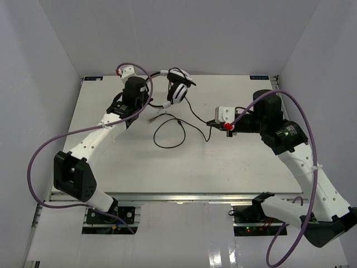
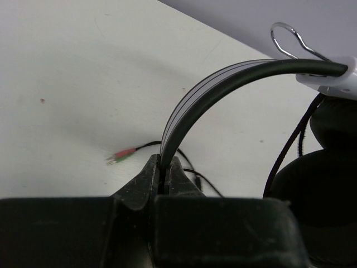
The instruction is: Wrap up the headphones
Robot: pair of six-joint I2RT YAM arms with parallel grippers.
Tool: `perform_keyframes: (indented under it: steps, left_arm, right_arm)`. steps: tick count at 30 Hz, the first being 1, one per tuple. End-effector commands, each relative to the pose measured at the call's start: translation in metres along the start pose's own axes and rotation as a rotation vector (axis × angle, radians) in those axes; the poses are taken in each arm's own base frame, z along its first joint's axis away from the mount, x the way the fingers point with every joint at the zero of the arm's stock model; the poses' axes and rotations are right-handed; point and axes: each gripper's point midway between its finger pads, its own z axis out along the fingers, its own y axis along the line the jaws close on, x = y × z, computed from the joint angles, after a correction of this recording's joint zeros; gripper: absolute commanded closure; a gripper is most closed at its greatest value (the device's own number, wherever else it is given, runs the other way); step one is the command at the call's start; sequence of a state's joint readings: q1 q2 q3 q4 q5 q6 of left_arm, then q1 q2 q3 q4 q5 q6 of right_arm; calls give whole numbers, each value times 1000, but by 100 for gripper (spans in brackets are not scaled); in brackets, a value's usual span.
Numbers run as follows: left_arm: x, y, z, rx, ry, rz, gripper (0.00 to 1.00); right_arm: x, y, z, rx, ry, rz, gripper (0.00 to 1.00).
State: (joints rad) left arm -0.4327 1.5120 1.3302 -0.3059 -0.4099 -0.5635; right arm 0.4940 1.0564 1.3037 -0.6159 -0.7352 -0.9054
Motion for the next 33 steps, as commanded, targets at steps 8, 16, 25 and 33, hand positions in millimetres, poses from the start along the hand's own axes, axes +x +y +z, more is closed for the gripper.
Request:
perform_keyframes:
  steps: [8,16,25,33]
  left_arm:
    - [-70,-81,-12,164,-28,-581,100]
    - [-31,-115,24,65,-53,-426,100]
    - [31,-94,31,49,-45,-14,100]
    - [44,-90,-2,255,-52,217,100]
  right_arm:
    - [30,45,17,-136,67,-40,92]
    - [8,-1,13,5,115,-134,92]
    - [2,-81,-24,368,265,-198,92]
    - [23,-111,-32,501,301,-119,92]
